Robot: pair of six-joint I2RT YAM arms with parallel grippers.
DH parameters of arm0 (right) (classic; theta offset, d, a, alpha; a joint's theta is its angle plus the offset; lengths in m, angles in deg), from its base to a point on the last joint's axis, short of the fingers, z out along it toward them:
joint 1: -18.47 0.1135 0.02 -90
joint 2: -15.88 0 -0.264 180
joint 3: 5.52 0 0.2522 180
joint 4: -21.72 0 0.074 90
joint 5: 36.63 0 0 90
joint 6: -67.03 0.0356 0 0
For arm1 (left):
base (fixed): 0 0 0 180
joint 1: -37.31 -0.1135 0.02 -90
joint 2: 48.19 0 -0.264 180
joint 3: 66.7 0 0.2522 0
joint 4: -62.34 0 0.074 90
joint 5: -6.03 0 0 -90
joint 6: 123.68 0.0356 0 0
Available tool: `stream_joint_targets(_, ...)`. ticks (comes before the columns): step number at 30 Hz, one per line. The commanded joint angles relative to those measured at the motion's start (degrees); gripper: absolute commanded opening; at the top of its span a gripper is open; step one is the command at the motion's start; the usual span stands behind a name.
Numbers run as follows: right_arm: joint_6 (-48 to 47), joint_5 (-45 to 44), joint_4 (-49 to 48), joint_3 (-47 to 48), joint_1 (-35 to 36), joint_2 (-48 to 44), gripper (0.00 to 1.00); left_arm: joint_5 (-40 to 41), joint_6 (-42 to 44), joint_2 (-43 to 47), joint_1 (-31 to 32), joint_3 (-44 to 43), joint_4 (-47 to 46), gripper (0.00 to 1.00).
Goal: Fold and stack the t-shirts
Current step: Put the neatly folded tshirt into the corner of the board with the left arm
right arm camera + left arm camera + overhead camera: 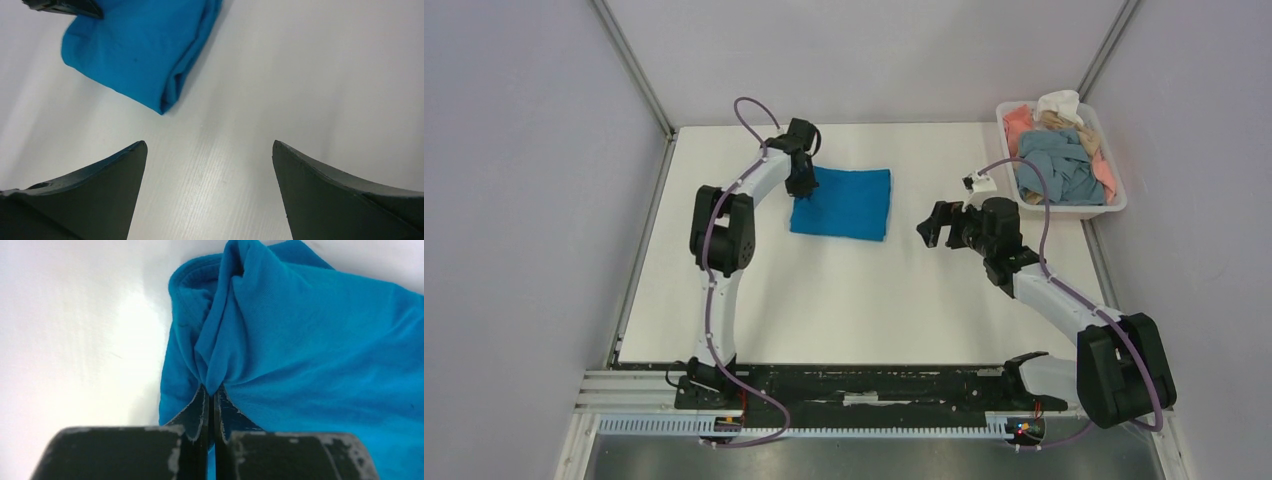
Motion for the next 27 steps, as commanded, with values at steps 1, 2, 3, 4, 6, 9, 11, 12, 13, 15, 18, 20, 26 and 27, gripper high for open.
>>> stream_joint_targets(1, -2.48, -6.94, 1.15, -0.27, 0.02, -1.63, 0.98, 18.51, 11.01, -3.09, -2.77, -9.13, 6.16, 0.02)
stream_joint_targets(2, -2.71, -7.80, 1.36, -0.31, 0.01, -1.72, 0.98, 20.05, 12.19, -3.97, -3.64, -11.51, 6.97, 0.02)
stream_joint_targets(3, -2.83, -8.76, 1.33, -0.48, 0.02, -2.02, 0.98, 20.80, 13.87, -4.90, -4.69, -13.33, 7.52, 0.02)
stream_joint_targets(4, -2.86, -9.71, 1.29, -0.68, 0.03, -2.24, 0.98, 21.09, 15.17, -5.52, -5.84, -14.39, 7.42, 0.02)
stream_joint_targets(6, -2.98, -11.60, 1.30, -0.79, 0.03, -2.53, 0.98, 20.68, 17.33, -6.96, -8.28, -16.61, 7.08, 0.02)
stream_joint_targets(9, -3.44, -14.62, 1.28, -0.88, 0.03, -2.43, 0.98, 19.59, 19.08, -9.01, -12.13, -19.66, 5.66, 0.02)
stream_joint_targets(11, -3.42, -15.92, 1.26, -0.97, 0.03, -1.96, 0.98, 19.52, 21.28, -10.63, -14.49, -21.77, 4.10, 0.02)
stream_joint_targets(12, -3.52, -16.21, 1.16, -0.97, 0.03, -1.76, 0.98, 19.10, 23.20, -11.68, -15.54, -23.18, 3.35, 0.02)
stream_joint_targets(13, -3.54, -16.52, 0.96, -1.00, 0.02, -1.51, 0.98, 19.01, 25.15, -12.89, -16.54, -24.59, 2.50, 0.02)
stream_joint_targets(15, -3.64, -16.92, 0.00, -0.97, 0.03, -0.76, 0.98, 20.36, 27.53, -15.04, -17.76, -27.81, 0.85, 0.02)
stream_joint_targets(18, -3.94, -18.99, 0.07, -0.04, 0.03, 1.02, 0.98, 19.23, 27.88, -18.27, -22.08, -32.83, -0.31, 0.02)
stream_joint_targets(20, -3.64, -19.59, 0.34, 0.14, 0.03, 1.76, 0.98, 16.14, 27.16, -19.78, -24.50, -36.41, -0.44, 0.02)
stream_joint_targets(26, -3.00, -17.64, -0.35, 0.82, 0.03, 4.45, 0.98, 12.64, 28.34, -20.20, -27.52, -34.87, -10.75, 0.02)
stream_joint_targets(27, -2.98, -17.29, -0.30, 0.87, -0.04, 4.81, 0.98, 12.73, 29.96, -20.70, -27.53, -34.97, -12.67, 0.02)
